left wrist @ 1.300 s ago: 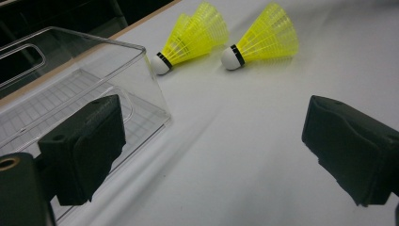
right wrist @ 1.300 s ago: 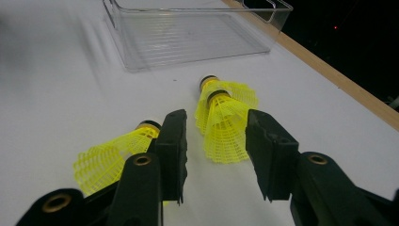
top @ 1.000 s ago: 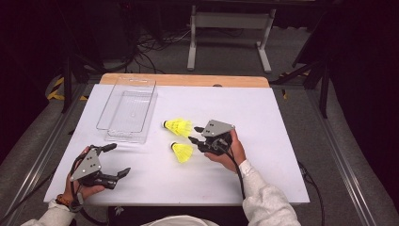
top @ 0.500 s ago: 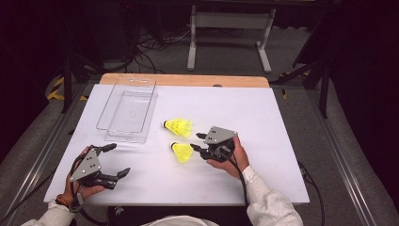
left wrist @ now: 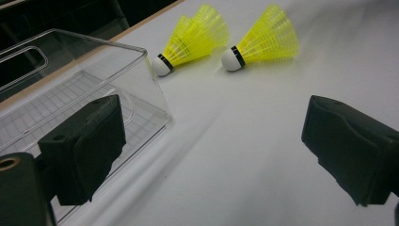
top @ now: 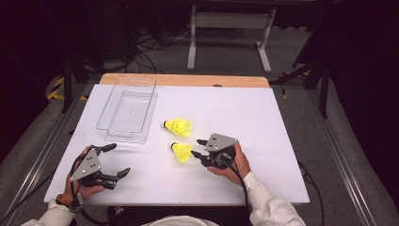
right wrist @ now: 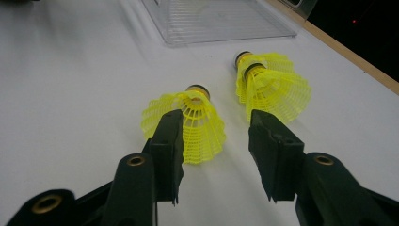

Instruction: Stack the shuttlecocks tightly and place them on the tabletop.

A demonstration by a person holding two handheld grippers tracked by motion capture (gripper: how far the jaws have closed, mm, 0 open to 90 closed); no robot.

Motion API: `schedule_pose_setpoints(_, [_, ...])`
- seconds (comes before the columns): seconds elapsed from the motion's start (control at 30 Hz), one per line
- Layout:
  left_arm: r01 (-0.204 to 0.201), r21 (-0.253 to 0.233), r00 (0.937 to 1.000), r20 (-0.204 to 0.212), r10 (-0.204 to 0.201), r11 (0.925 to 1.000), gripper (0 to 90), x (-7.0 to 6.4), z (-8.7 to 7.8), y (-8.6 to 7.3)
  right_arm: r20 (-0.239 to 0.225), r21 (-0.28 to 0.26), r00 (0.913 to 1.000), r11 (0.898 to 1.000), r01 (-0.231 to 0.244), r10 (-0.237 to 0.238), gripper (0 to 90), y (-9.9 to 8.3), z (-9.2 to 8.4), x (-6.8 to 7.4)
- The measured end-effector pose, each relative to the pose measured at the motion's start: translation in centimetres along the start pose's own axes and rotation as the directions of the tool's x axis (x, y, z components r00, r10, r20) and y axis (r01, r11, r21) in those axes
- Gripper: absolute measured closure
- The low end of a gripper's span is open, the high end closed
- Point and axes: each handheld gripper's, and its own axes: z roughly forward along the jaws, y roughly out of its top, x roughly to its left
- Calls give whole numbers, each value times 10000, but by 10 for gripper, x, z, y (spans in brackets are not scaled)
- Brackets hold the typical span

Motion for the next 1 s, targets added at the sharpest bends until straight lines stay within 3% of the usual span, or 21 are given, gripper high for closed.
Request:
schedule_pose_setpoints(0.43, [-27,14,10000,-23,27,10000,75,0,0,0,-398,144,9992,9999,22,-16,532,-10,4,24])
schedule_pose_setpoints(0.8, [-33,3,10000,-16,33,10000,75,0,-1,0,-731,380,9973,9992,89,-61,390,-14,20,39])
schedule_pose_setpoints(1.0, [-39,-19,10000,-6,39,10000,75,-1,-1,0,-625,470,9980,9989,8,21,302,-13,25,41])
